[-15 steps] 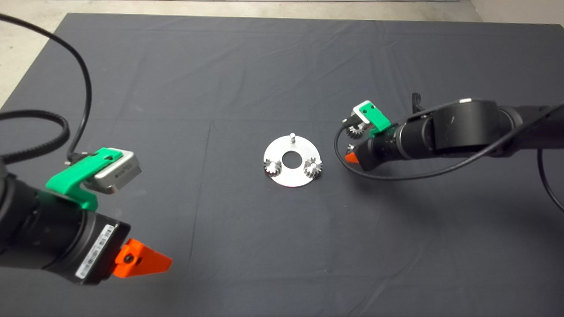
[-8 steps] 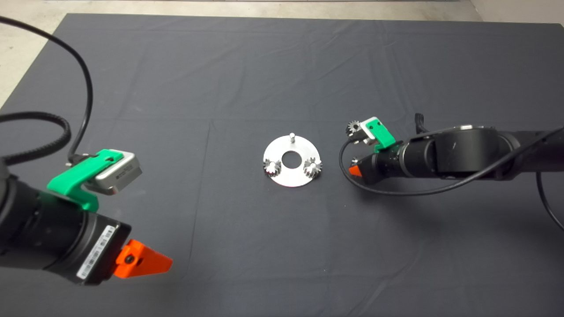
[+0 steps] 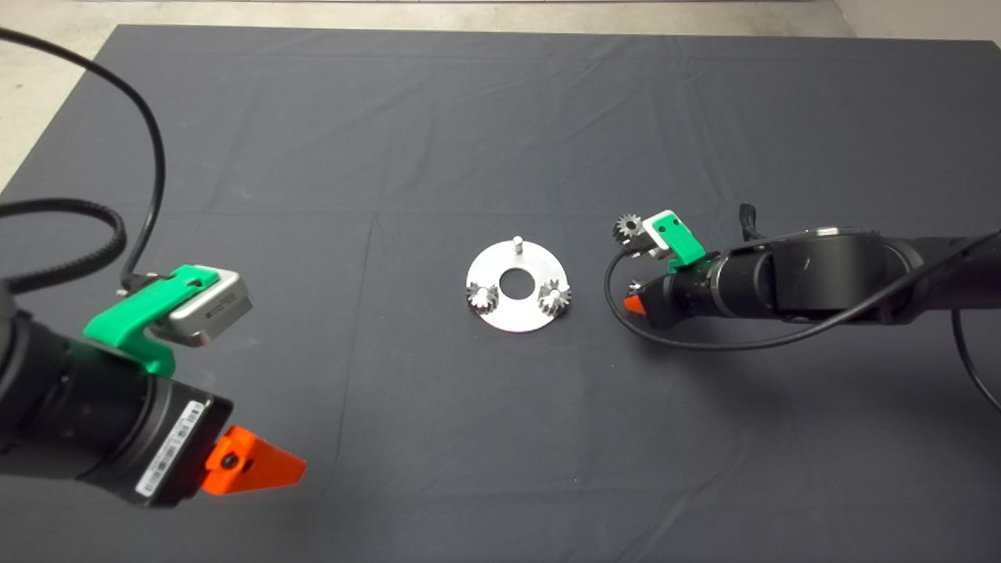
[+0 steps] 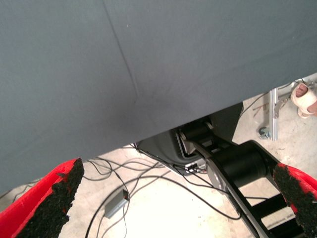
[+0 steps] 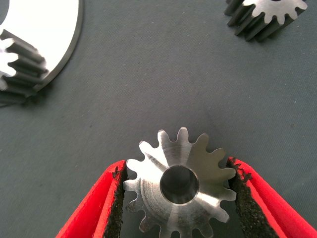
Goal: Remove an incorrectly installed larger gear and replace it with the correct smaller gear
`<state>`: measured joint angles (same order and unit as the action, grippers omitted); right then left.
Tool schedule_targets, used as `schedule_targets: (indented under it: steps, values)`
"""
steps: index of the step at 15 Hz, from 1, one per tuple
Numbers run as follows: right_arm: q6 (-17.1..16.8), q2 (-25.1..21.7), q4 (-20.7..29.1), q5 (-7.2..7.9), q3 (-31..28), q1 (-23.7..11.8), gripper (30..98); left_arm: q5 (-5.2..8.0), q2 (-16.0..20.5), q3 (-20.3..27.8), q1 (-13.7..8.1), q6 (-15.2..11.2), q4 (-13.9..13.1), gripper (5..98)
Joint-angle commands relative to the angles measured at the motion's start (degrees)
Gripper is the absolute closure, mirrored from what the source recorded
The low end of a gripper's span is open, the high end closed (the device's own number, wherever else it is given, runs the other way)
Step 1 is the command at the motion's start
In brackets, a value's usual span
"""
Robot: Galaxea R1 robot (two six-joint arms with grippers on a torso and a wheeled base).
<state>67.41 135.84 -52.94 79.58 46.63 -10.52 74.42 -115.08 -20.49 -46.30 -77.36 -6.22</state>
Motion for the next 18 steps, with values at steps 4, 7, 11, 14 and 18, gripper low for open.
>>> schedule_targets:
  steps: [4, 7, 11, 14, 18]
  values:
    - [2.81, -0.44, -2.52, 0.93, -2.52, -2.58, 75.6, 0.02, -0.02, 0.56, 0.42, -0.33, -0.72, 5.5]
    - [3.26, -0.62, -2.52, 1.37, -1.88, -5.24, 70.9, 0.02, -0.02, 0.56, 0.42, -0.33, -0.72, 5.5]
    - [4.74, -0.44, -2.52, 1.37, 7.06, -9.35, 65.5, 0.02, -0.02, 0.56, 0.51, -0.33, -0.72, 5.5]
    - [4.74, 1.76, -2.52, 0.93, 11.58, -10.49, 60.4, 0.02, -0.02, 0.65, 1.12, -0.33, -0.72, 5.5]
    - [5.10, 3.75, -2.53, -1.34, 14.67, -10.31, 55.6, 0.02, -1.15, 0.47, 1.81, -0.41, -0.72, 5.5]
